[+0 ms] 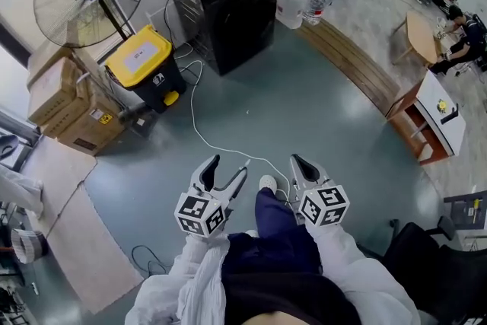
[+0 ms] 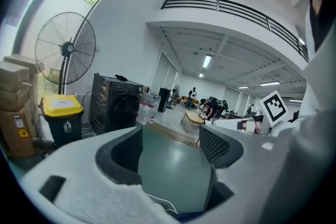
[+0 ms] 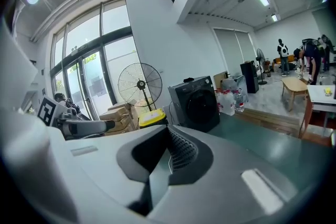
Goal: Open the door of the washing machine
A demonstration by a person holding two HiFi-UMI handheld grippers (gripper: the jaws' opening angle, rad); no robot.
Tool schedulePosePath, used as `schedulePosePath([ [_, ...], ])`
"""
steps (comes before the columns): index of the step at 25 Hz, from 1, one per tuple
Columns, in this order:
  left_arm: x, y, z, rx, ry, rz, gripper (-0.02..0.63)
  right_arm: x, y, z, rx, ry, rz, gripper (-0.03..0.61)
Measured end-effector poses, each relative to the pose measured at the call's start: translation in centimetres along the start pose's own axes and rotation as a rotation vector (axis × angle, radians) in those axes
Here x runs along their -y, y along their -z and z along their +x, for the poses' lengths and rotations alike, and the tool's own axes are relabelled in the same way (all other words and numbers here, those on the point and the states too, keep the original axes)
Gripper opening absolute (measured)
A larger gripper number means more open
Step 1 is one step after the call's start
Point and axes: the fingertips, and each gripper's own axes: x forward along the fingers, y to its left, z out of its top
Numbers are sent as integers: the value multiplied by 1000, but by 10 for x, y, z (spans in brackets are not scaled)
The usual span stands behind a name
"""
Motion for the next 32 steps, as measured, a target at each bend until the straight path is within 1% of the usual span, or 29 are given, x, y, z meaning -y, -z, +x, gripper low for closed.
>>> schedulePosePath([
  [7,-38,-46,95,3,-42,10,318,64,-53,77,-28,-42,-12,10],
  [11,-56,-66,143,46,-67,20,302,102,-77,116,-18,-64,-29,10],
  [14,-63,-76,167,70,-76,26,302,124,-90,137,-1,-70,-23,10],
  [17,-65,-78,177,59,-83,26,301,136,-93,148,-10,-71,-16,10],
  [20,-74,-77,180,43,-108,13,301,137,-90,154,-34,-86,-7,9],
  [23,-83,-80,188,45,-120,-2,299,139,-89,164,-55,-94,-2,11],
  [28,-96,-83,218,18,-91,-1,299,151,-97,187,-61,-84,6,10],
  [32,-117,-98,255,13,-52,4,299,172,-109,221,-60,-56,22,9],
])
